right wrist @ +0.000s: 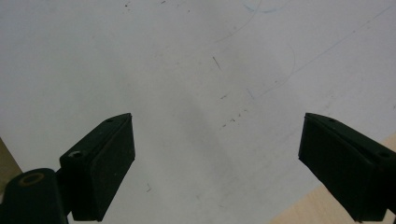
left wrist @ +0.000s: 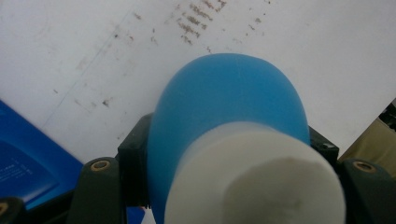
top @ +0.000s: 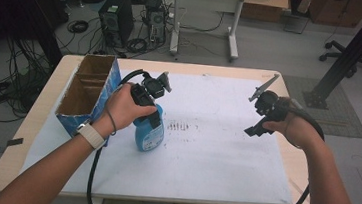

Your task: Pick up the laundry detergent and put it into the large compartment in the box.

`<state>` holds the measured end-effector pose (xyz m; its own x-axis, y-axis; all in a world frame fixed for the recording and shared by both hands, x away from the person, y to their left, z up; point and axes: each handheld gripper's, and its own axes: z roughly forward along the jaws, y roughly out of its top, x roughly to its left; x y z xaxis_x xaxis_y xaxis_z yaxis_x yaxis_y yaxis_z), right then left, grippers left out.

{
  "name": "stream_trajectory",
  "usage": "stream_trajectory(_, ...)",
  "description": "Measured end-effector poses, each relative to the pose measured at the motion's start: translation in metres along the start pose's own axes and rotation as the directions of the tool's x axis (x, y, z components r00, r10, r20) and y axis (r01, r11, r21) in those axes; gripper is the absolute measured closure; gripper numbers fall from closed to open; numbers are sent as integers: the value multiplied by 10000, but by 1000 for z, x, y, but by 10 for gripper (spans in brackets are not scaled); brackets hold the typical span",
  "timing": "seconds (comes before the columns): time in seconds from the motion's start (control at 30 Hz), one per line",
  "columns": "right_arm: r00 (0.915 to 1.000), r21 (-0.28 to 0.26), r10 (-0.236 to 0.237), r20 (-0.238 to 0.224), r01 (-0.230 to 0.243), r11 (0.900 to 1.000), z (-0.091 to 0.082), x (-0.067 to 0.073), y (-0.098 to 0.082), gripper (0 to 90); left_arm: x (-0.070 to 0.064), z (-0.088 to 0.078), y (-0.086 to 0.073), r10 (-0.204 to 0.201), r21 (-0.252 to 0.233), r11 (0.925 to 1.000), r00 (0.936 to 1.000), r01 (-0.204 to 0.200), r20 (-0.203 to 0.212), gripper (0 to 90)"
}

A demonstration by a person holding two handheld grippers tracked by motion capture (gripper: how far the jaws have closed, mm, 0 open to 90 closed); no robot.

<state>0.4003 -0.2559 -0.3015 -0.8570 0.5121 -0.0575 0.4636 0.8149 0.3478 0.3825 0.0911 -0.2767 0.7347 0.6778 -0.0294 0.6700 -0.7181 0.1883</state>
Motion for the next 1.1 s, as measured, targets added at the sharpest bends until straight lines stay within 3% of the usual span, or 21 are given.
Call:
stream_trajectory(0.53, 10000, -92, -29, 50, 30, 10000, -4, 5, -1, 106, 1, -32, -7, -684, -48, 9977, 9974, 683, -235, 371)
stream_trajectory(1.1, 9999, -189, -105, 77, 106, 9998, -4, 7, 1, 106, 3, -64, -9, -1369, -2, 9906, 9899, 1370, -380, 371)
